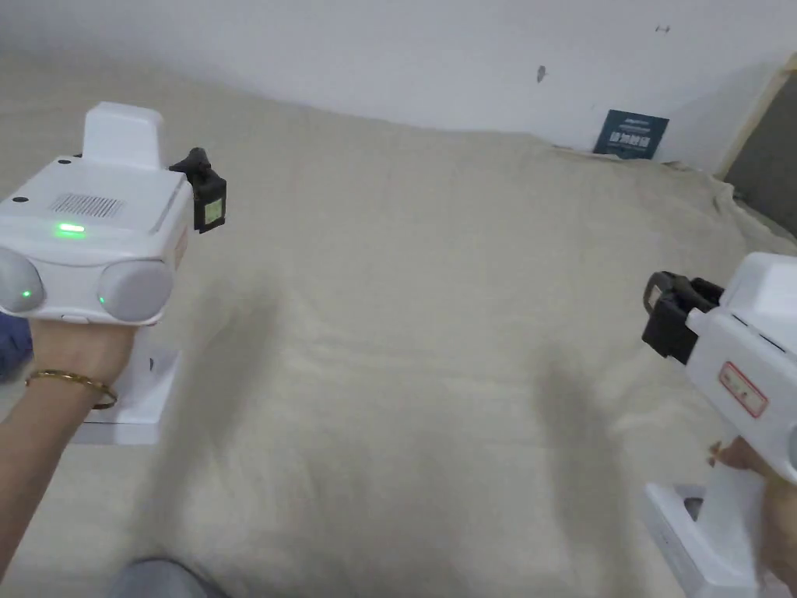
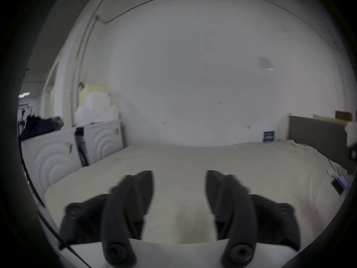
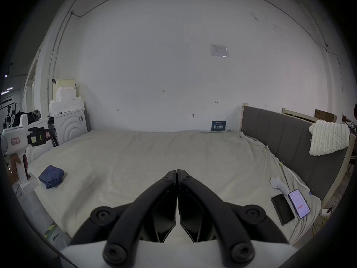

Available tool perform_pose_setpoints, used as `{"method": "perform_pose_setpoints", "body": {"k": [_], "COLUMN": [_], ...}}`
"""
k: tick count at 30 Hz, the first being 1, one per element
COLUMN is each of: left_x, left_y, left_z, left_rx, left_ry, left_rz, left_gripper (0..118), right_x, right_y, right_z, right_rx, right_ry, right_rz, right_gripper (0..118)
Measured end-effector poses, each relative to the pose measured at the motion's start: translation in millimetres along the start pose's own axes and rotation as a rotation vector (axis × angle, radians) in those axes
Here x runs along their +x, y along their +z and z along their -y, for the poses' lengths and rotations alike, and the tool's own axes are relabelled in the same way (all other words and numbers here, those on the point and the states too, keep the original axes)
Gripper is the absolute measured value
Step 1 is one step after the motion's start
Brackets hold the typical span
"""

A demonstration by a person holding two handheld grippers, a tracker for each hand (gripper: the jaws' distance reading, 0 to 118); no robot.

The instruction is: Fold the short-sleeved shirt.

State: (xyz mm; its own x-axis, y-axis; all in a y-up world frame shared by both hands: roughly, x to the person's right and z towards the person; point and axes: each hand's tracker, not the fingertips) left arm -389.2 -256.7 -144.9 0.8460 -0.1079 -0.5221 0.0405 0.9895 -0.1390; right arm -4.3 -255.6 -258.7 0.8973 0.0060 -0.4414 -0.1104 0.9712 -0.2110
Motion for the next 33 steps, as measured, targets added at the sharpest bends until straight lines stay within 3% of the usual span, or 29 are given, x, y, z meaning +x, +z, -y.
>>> {"method": "perform_pose_setpoints", "body": {"k": [2, 5, 19, 33], "left_x": [17, 31, 49, 50], "left_y": [13, 25, 50, 64], "left_z": [1, 6, 76, 96], "left_rx": [0.006, -0.017, -0.083, -0.111], "left_ry": [0.023, 0.091, 0.072, 0.065], "left_rz": [0.030, 0.086, 0.104, 0.119], "left_gripper": [9, 0, 0, 0], "right_x": [-1, -1, -10, -17], "right_y": [1, 3, 7, 12], "right_z": [1, 5, 59, 79], "right_rx": [0.018, 0.033, 0.031, -0.028], "right_ry": [0.010, 0.009, 0.002, -0.017], "right_rz": [0.003, -0.001, -0.006, -0.019], "right_gripper": [0, 0, 0, 0]}}
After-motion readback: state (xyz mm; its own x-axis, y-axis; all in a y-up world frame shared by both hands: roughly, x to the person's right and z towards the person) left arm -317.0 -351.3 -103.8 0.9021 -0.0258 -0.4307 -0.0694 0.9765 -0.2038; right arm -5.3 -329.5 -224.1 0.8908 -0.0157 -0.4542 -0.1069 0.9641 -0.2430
